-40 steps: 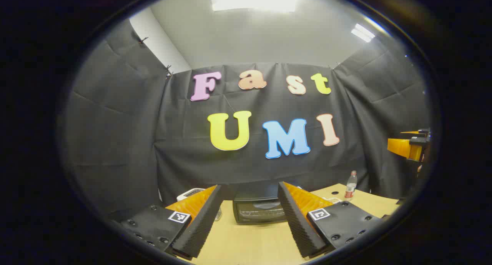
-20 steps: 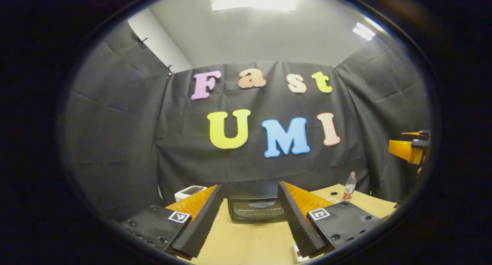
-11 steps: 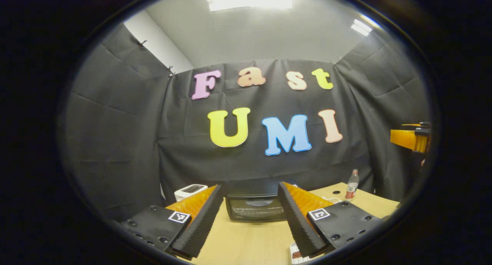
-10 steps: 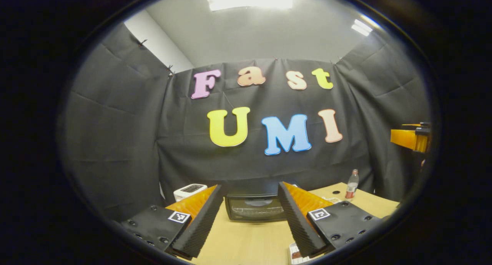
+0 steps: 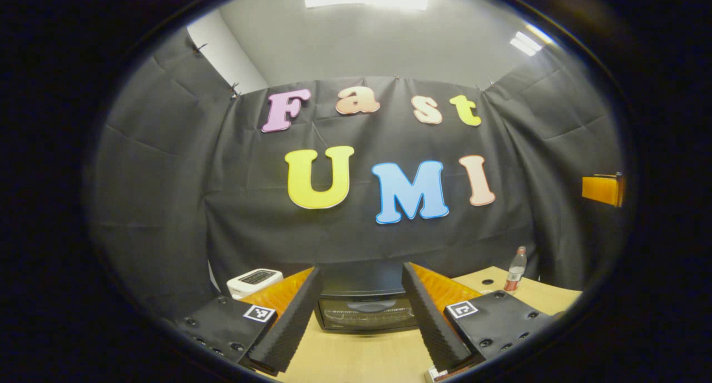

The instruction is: Open the electric oven with the left hand, put the food in, and close the electric oven.

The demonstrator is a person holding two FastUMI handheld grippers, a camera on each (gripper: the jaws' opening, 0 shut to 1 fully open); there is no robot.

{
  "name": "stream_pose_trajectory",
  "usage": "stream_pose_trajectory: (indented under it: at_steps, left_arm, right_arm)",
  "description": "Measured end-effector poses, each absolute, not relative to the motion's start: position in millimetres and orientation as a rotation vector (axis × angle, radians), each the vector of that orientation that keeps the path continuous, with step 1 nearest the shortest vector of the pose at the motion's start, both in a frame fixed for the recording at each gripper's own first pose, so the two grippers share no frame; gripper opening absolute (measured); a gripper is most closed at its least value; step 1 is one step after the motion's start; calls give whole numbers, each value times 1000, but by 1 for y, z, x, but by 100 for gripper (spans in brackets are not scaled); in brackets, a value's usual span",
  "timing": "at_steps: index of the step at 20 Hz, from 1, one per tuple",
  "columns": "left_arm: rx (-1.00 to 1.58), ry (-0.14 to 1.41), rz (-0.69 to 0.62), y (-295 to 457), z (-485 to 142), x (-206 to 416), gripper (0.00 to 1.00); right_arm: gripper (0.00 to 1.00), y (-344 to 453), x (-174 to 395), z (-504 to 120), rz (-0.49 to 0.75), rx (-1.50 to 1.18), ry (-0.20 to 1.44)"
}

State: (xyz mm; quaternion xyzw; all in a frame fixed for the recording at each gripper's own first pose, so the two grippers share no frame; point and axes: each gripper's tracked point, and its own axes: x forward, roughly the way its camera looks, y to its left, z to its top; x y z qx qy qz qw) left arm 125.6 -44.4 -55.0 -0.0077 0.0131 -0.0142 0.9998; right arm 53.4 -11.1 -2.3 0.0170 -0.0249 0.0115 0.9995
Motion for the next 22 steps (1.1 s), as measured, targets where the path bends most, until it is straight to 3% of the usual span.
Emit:
stream_pose_trajectory:
  at_steps: [1, 8, 9, 11, 13, 14, 16, 17, 18, 19, 22]
  left_arm:
    - [-16, 33, -36, -43, -61, 137, 100]
    - [-1, 95, -106, -56, -122, 202, 100]
    - [-5, 106, -116, -59, -130, 210, 96]
    - [-16, 132, -136, -65, -147, 227, 100]
    - [-30, 161, -152, -72, -167, 245, 90]
    - [-39, 166, -165, -75, -174, 253, 100]
    - [-50, 173, -173, -78, -186, 268, 100]
    - [-48, 180, -173, -78, -193, 274, 90]
    - [-46, 185, -172, -79, -200, 281, 90]
    - [-45, 190, -170, -80, -205, 288, 96]
    - [-40, 199, -158, -80, -220, 303, 96]
  right_arm:
    - [96, -11, 56, -1, 12, 28, -52]
    - [96, -12, 68, -5, -80, 5, -35]
    - [96, -13, 68, -5, -96, 0, -32]
    - [96, -17, 68, -7, -131, -16, -26]
    - [96, -20, 65, -8, -162, -26, -16]
    - [96, -21, 63, -9, -177, -32, -12]
    - [96, -20, 61, -11, -190, -40, 0]
    - [95, -20, 60, -11, -197, -46, 4]
    - [95, -21, 60, -11, -205, -54, 8]
    - [95, -20, 60, -11, -211, -60, 11]
    - [96, -14, 57, -11, -206, -77, 26]
